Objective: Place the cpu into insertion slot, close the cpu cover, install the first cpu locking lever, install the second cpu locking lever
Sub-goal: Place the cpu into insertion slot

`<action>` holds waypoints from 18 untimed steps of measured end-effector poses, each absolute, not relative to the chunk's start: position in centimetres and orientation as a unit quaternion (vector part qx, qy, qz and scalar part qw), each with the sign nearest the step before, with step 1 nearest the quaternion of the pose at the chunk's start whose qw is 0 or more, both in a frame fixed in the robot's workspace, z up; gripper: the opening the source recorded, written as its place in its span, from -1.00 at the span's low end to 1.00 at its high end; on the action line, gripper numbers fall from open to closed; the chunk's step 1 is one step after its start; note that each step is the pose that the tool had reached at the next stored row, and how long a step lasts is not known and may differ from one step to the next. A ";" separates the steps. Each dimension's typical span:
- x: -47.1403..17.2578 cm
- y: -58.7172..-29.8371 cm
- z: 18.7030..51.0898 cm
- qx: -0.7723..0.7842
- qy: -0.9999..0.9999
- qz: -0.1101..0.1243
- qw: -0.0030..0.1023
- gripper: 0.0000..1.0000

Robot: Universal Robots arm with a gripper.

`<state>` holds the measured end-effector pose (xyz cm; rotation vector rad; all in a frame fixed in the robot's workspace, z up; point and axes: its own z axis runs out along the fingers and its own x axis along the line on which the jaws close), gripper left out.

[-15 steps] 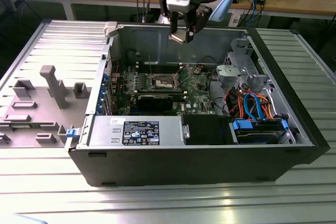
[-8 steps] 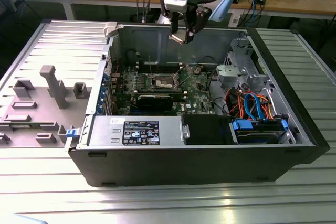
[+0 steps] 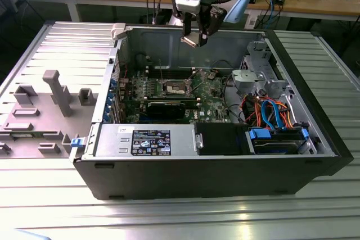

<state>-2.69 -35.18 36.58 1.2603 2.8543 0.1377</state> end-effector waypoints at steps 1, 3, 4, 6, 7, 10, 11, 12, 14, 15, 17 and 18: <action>-2.7 -35.2 36.6 0.404 0.914 0.044 0.009 0.08; -2.7 -35.2 36.6 0.404 0.914 0.044 0.009 0.08; -2.7 -35.2 36.6 0.404 0.914 0.044 0.009 0.08; -2.7 -35.2 36.6 0.404 0.914 0.044 0.009 0.08; -2.7 -35.2 36.6 0.405 0.913 0.044 0.009 0.08; -2.7 -35.2 36.6 0.407 0.912 0.044 0.009 0.08; -2.7 -35.2 36.6 0.408 0.912 0.044 0.009 0.08; -2.7 -35.2 36.6 0.410 0.911 0.044 0.010 0.08; -2.7 -35.2 36.6 0.415 0.909 0.044 0.010 0.08; -2.7 -35.2 36.6 0.415 0.909 0.044 0.010 0.08; -2.7 -35.2 36.6 0.415 0.909 0.044 0.010 0.08; -2.7 -35.2 36.6 0.416 0.908 0.044 0.010 0.08</action>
